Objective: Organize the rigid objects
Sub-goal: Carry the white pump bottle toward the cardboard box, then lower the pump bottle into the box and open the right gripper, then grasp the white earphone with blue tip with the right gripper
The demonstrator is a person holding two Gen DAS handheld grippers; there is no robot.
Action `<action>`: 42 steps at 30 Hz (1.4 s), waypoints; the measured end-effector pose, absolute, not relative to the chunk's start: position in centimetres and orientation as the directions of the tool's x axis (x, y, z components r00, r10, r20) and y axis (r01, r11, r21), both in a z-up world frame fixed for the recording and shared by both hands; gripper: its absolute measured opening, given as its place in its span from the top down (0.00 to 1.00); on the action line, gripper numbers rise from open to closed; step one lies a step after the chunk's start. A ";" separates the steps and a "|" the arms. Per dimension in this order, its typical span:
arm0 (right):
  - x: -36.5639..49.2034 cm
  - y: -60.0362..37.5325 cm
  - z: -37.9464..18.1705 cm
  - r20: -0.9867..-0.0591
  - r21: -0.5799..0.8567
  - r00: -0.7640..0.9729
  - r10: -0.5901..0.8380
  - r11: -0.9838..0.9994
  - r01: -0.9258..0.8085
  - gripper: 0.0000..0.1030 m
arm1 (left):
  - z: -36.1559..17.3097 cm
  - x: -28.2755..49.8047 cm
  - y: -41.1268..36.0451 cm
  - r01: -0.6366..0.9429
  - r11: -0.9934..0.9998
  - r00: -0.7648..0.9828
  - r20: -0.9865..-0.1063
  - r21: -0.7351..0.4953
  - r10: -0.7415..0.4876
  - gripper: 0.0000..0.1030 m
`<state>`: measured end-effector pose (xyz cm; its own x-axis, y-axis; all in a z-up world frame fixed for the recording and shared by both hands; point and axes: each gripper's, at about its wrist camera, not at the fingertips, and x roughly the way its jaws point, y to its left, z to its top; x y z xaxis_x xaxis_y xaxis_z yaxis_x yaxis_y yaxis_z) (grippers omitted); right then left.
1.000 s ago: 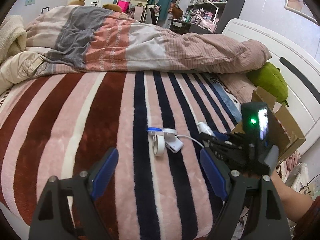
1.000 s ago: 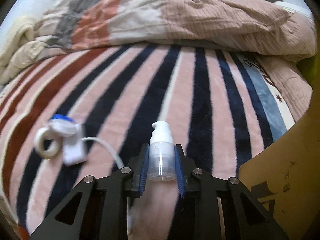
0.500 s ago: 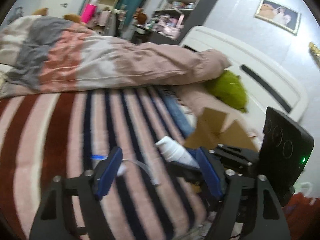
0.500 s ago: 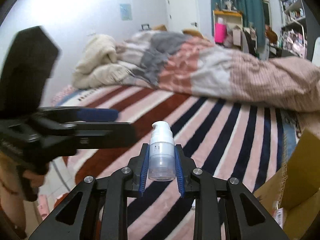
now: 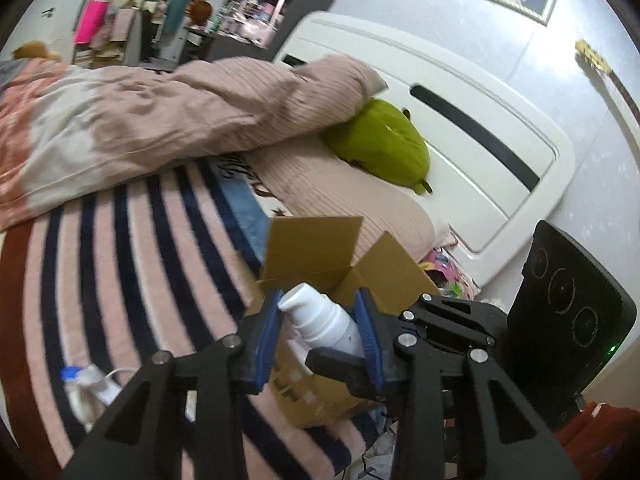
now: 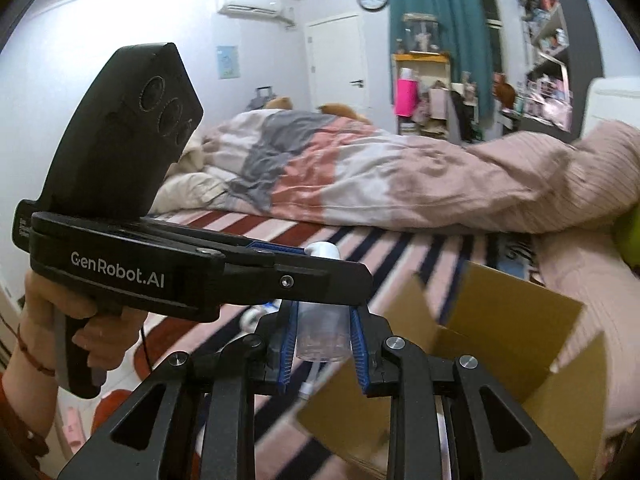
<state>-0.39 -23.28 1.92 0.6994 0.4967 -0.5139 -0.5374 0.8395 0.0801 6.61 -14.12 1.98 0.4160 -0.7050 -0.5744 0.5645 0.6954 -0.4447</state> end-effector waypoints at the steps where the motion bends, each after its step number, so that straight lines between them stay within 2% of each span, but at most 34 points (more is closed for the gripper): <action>1: -0.3 -24.2 1.8 -0.522 0.083 0.703 0.483 0.849 -0.522 0.81 | 1.9 6.8 -14.9 0.571 0.692 0.406 -0.582 -0.441 -0.705 0.68; 12: 1.0 -29.2 0.2 -0.641 0.101 0.667 0.379 0.904 -0.416 0.81 | 0.0 8.6 -21.0 0.586 0.693 0.312 -0.672 -0.420 -0.671 0.68; 14: 1.2 -29.4 -0.1 -0.656 0.109 0.656 0.373 0.907 -0.407 0.80 | -0.1 8.7 -21.1 0.568 0.713 0.325 -0.684 -0.411 -0.653 0.50; 15: 1.3 -29.5 -0.2 -0.661 0.113 0.652 0.372 0.908 -0.404 0.80 | 0.1 8.7 -20.8 0.561 0.721 0.340 -0.682 -0.406 -0.648 0.35; 16: 1.3 -29.7 -0.4 -0.667 0.119 0.647 0.370 0.910 -0.398 0.79 | 0.2 8.6 -20.6 0.557 0.726 0.353 -0.678 -0.402 -0.645 0.30; 17: 1.3 -29.8 -0.4 -0.672 0.122 0.643 0.367 0.912 -0.393 0.77 | 0.4 8.5 -20.5 0.558 0.728 0.360 -0.674 -0.399 -0.645 0.30; 19: 1.3 -29.8 -0.4 -0.673 0.123 0.645 0.362 0.914 -0.386 0.64 | 0.9 8.3 -19.8 0.554 0.732 0.373 -0.668 -0.396 -0.644 0.27; 21: 1.1 -29.8 -0.3 -0.673 0.115 0.649 0.355 0.917 -0.382 0.61 | 1.4 7.9 -18.9 0.544 0.750 0.403 -0.667 -0.375 -0.626 0.23; 32: 0.0 -26.3 1.2 -0.658 0.080 0.656 0.371 0.900 -0.428 0.61 | 3.6 4.5 -10.3 0.450 0.840 0.569 -0.627 -0.304 -0.532 0.22; 38: -0.5 -20.8 1.8 -0.628 0.074 0.636 0.449 0.848 -0.525 0.61 | 2.5 2.6 -3.5 0.315 0.918 0.667 -0.633 -0.240 -0.394 0.22; 42: 0.0 -15.5 0.3 -0.669 0.062 0.566 0.481 0.795 -0.603 0.61 | 0.5 1.8 1.0 0.237 0.942 0.688 -0.644 -0.238 -0.336 0.22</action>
<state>0.01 -15.53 0.26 0.5663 0.4813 -0.6690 -0.6032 0.7952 0.0615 1.84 0.96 0.45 0.6875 -0.3356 -0.6439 0.2370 0.9419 -0.2379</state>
